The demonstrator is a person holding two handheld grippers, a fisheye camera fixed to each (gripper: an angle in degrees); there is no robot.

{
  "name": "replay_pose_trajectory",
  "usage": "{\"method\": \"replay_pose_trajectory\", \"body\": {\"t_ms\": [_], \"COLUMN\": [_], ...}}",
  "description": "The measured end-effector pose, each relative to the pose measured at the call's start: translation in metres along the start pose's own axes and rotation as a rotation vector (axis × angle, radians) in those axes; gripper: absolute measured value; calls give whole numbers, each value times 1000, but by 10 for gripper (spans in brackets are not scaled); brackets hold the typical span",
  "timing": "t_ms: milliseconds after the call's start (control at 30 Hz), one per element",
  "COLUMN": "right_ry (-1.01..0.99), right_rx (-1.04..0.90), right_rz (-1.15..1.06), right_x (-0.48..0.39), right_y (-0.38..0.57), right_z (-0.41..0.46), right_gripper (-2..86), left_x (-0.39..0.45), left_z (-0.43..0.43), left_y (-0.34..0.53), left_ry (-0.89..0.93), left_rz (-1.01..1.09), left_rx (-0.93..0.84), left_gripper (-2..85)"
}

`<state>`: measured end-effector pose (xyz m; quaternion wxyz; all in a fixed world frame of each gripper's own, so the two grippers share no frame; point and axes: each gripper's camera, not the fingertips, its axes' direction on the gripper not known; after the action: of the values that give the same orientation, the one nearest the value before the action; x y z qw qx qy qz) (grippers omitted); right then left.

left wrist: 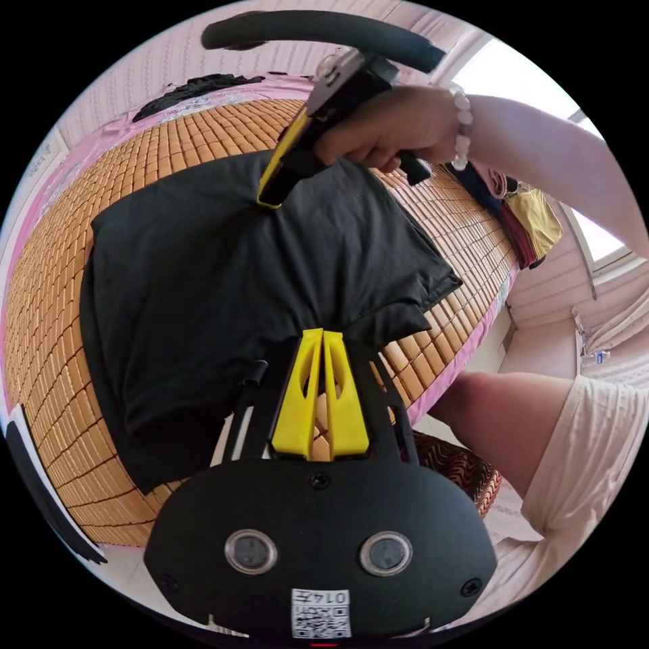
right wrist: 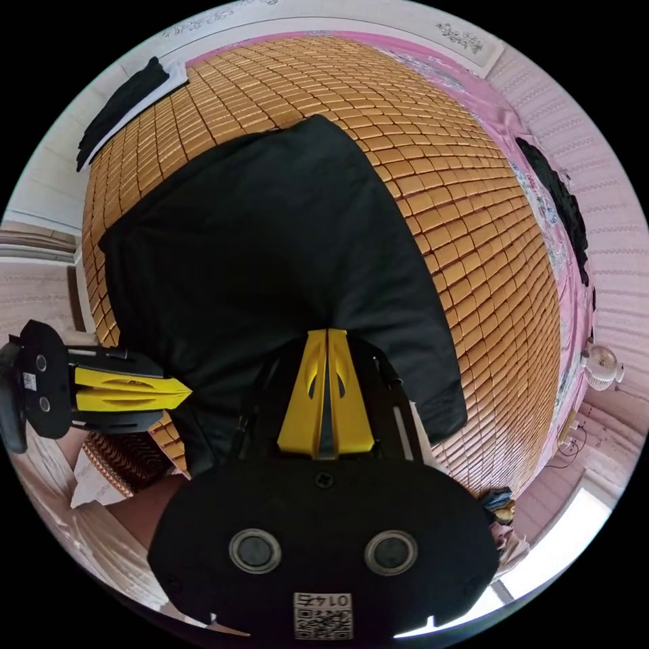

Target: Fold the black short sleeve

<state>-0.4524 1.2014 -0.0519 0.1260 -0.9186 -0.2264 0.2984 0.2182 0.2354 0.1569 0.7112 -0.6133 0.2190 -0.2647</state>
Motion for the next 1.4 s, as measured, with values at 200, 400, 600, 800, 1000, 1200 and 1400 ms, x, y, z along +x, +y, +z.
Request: {"method": "replay_pose_trajectory", "body": {"t_ms": [200,400,600,800,1000,1200,1400], "right_ry": [-19,-71,11,-150,-225,-403,-417], "right_rx": [-67,-137,-132,-52,175,46,13], "right_rz": [-54,-141,-136,-65,254,609,798], "right_x": [23,40,75,119,148,116,107], "right_y": [-34,-48,-59,-25,124,309,391], "right_z": [10,-6,-1,-24,-57,-40,-27], "right_gripper": [-5,-5,-5,-7,-1,93,102], "left_x": [7,28,45,49,60,91,134], "left_z": [10,20,28,32,13,15,45], "left_y": [0,-1,1,7,18,2,-35], "left_ry": [37,-24,-61,-22,96,215,188], "left_rz": [0,47,92,77,121,217,344], "left_rx": [-21,-47,-46,-16,34,78,38], "left_gripper": [-10,-10,-10,-9,6,96,116]}}
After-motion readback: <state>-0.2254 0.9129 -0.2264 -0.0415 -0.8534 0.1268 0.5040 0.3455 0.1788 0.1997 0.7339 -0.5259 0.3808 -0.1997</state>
